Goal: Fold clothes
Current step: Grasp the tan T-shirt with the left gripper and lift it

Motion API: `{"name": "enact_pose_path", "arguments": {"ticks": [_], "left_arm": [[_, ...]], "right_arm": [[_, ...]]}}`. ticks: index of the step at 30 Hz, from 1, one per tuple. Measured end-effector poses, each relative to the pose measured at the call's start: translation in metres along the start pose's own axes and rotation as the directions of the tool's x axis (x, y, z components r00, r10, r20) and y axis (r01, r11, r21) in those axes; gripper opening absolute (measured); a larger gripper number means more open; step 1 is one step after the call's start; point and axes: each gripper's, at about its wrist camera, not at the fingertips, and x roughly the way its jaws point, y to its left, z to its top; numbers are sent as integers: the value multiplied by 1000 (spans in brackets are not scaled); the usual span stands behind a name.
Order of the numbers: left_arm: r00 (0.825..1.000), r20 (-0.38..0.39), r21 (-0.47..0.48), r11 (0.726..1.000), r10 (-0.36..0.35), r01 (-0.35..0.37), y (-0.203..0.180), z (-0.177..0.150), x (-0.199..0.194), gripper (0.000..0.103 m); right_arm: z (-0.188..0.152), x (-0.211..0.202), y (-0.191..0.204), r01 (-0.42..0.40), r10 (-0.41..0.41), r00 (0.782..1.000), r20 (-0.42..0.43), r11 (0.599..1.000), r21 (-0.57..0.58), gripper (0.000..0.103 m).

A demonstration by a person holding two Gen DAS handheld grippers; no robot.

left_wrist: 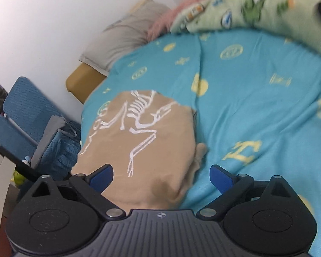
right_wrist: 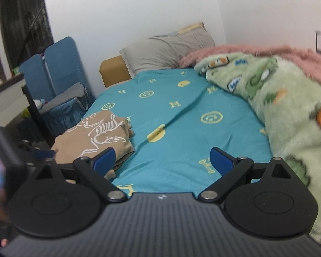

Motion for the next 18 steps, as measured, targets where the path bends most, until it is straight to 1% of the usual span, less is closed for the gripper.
{"name": "enact_pose_path", "arguments": {"ticks": [1, 3, 5, 7, 8, 9, 11, 12, 13, 14, 16, 17, 18], "left_arm": [[1000, -14, 7, 1000, 5, -5, -2, 1, 13, 91], [999, -29, -8, 1000, -25, 25, -4, 1, 31, 88], [998, -44, 9, 999, -44, 45, -6, -3, 45, 87], [996, -59, 25, 998, -63, 65, -9, -6, 59, 79], [995, -66, 34, 997, -72, 74, -10, -8, 66, 76], [997, -50, 63, 996, -60, 63, -12, -10, 69, 73], [999, -20, 120, 992, -36, 38, -17, -11, 75, 69], [999, -18, 123, 992, -40, 42, -17, -11, 77, 64], [999, -15, 125, 991, -45, 46, -17, -11, 80, 54], [998, -17, 110, 992, -65, 67, -14, -11, 81, 50], [995, -6, 57, 994, -95, 95, -3, -10, 81, 33], [995, 5, 29, 995, -98, 98, 4, -9, 80, 30], [995, 22, -2, 995, -100, 101, 12, -6, 78, 23]], "right_arm": [[0, 3, -4, -2, 3, 1000, -13, 1000, 19, 97], [-2, 13, -11, 3, -1, 999, -42, 999, 51, 97], [-4, 25, -16, 6, -1, 997, -71, 997, 76, 97], [-5, 37, -20, 6, 3, 996, -86, 995, 100, 97], [-4, 44, -20, 4, 6, 996, -93, 994, 110, 97], [-4, 52, -20, -1, 13, 995, -101, 993, 118, 97], [-4, 66, -19, -19, 36, 991, -125, 991, 134, 97], [-4, 73, -18, -28, 48, 989, -139, 990, 142, 97], [-5, 79, -18, -36, 58, 987, -153, 988, 149, 97], [-6, 84, -18, -37, 63, 984, -166, 987, 155, 97], [-9, 92, -21, -34, 67, 980, -189, 984, 172, 97], [-10, 95, -22, -32, 69, 978, -198, 983, 181, 97], [-10, 96, -24, -29, 68, 977, -201, 981, 190, 97]]}}
